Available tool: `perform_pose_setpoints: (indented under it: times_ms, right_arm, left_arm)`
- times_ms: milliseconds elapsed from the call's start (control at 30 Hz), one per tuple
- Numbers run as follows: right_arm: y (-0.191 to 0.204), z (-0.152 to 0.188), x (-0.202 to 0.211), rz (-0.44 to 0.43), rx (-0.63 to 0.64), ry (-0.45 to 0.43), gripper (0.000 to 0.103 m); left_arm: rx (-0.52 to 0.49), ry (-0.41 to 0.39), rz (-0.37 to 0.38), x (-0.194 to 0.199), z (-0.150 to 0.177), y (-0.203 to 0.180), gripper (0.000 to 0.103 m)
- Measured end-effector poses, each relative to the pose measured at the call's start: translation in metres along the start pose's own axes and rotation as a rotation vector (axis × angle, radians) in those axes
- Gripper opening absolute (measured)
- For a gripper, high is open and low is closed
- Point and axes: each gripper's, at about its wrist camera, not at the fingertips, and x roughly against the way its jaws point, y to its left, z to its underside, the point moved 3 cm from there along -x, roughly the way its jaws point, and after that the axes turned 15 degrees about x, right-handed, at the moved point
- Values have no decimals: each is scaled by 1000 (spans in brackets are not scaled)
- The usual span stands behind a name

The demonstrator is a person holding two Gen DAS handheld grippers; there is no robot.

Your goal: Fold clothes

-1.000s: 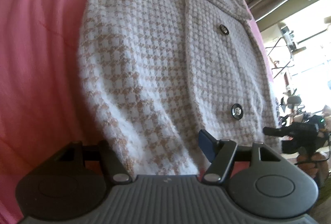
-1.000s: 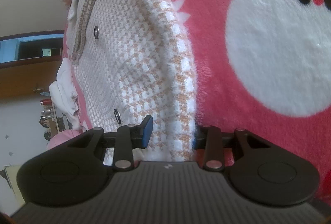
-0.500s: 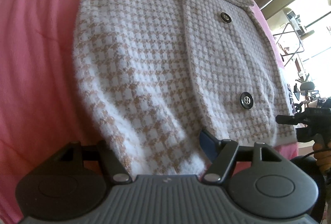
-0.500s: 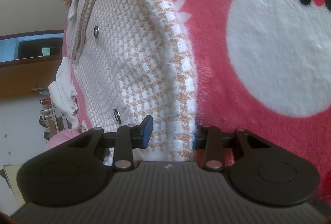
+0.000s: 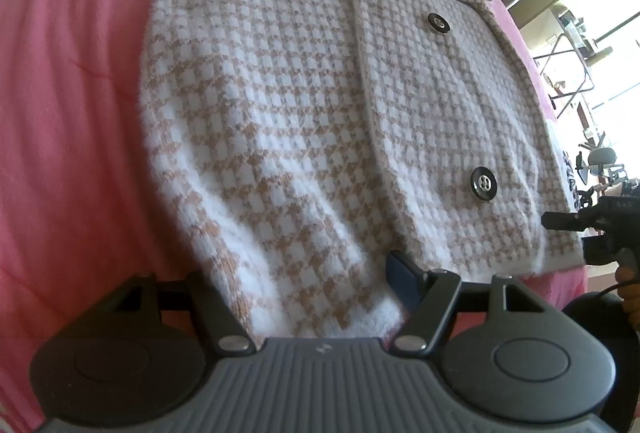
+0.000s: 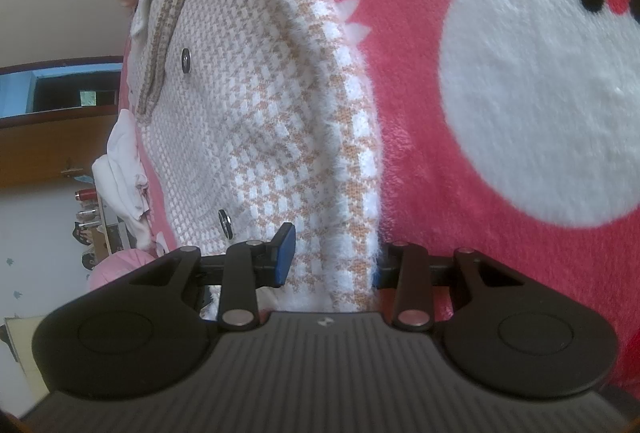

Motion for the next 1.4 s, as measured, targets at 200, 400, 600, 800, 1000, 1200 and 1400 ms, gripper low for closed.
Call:
perform_pose_setpoints:
  times_ms: [200,400,600,800,1000,1200,1400]
  right_arm:
    - [0,-1,1,2,3,1,34]
    - [1,-1,1,8,10,2,33]
    - [6,-1,-2,27,42,7,34]
    - [15,-1,-5,69,109,18,34]
    - [16,-1,-5,77,128,17,33]
    - [17,0,-4,85,135,10,26]
    - [23,2,-3,91,174,5,13]
  left_arm:
    - [-11,6,-14,-1,1,-1,72]
    - [-69,4,-59,-3,7,-10,76]
    - [-85,0,-76,-3,11,-14,76]
    - [-102,-3,-85,-4,11,-14,76]
    - [-127,-8,-96,-2,13,-13,76]
    - [-152,-12,-113,-1,15,-14,73]
    - [-196,-38,-142,4,17,-16,57]
